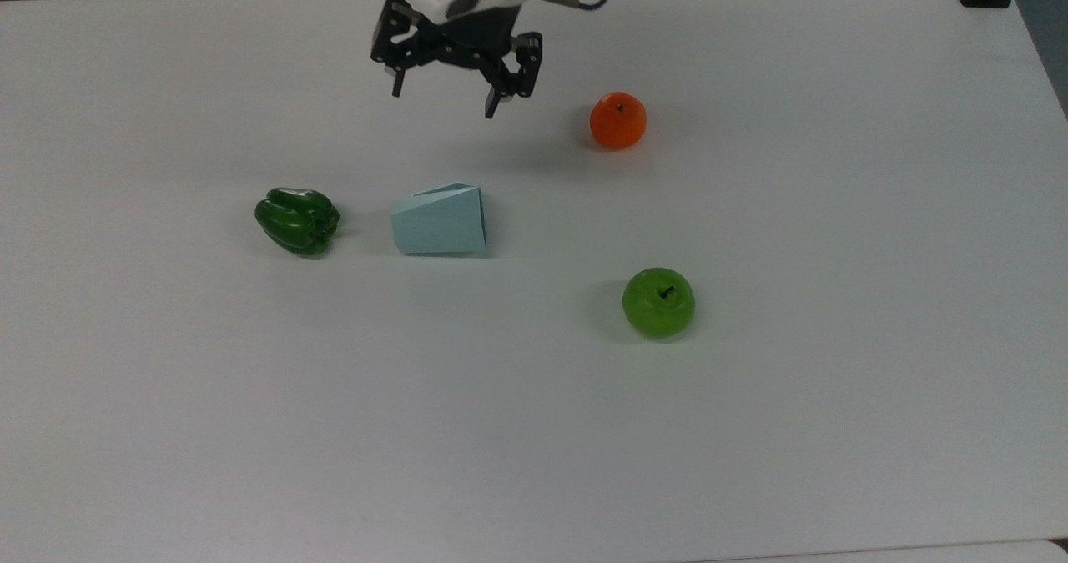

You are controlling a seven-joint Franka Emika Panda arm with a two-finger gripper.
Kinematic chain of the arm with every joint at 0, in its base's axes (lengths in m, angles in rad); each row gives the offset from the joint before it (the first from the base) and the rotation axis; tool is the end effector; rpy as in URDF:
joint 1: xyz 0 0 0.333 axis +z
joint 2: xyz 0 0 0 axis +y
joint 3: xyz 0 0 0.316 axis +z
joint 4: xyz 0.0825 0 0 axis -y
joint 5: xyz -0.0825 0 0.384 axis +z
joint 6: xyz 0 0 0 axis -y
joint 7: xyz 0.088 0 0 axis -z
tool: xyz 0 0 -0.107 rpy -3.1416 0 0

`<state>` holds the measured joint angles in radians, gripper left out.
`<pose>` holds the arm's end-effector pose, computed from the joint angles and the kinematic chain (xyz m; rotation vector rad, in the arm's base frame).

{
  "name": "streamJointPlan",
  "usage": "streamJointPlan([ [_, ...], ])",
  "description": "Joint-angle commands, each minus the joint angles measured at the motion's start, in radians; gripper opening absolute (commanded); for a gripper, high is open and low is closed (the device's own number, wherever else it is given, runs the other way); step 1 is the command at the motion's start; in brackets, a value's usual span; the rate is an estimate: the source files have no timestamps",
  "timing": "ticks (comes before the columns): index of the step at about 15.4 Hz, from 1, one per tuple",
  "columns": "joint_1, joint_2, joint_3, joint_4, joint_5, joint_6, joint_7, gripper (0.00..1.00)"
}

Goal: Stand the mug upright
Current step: 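Move the open gripper down toward the light-blue mug lying on its side, then close the gripper on the mug's rim edge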

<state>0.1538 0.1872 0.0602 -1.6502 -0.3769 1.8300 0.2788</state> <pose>0.6134 0.1002 0.5042 2.7954 0.0462 0.1124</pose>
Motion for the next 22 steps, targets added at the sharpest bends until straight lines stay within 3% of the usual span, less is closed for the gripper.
streamJointPlan([
  [1,0.05,0.095,0.012,-0.008,-0.157,0.029,0.097,1.0],
  [7,0.081,0.222,0.012,-0.01,-0.283,0.078,0.102,1.0],
  [10,0.087,0.253,0.012,-0.011,-0.292,0.084,0.102,1.0],
  [12,0.087,0.267,0.012,-0.017,-0.322,0.094,0.102,0.93],
  [16,0.079,0.268,0.001,-0.049,-0.388,0.132,0.102,0.56],
  [20,0.079,0.267,0.0,-0.059,-0.407,0.137,0.102,0.22],
  [21,0.082,0.261,0.001,-0.057,-0.407,0.135,0.103,0.08],
  [22,0.084,0.256,0.001,-0.056,-0.404,0.134,0.105,0.0],
])
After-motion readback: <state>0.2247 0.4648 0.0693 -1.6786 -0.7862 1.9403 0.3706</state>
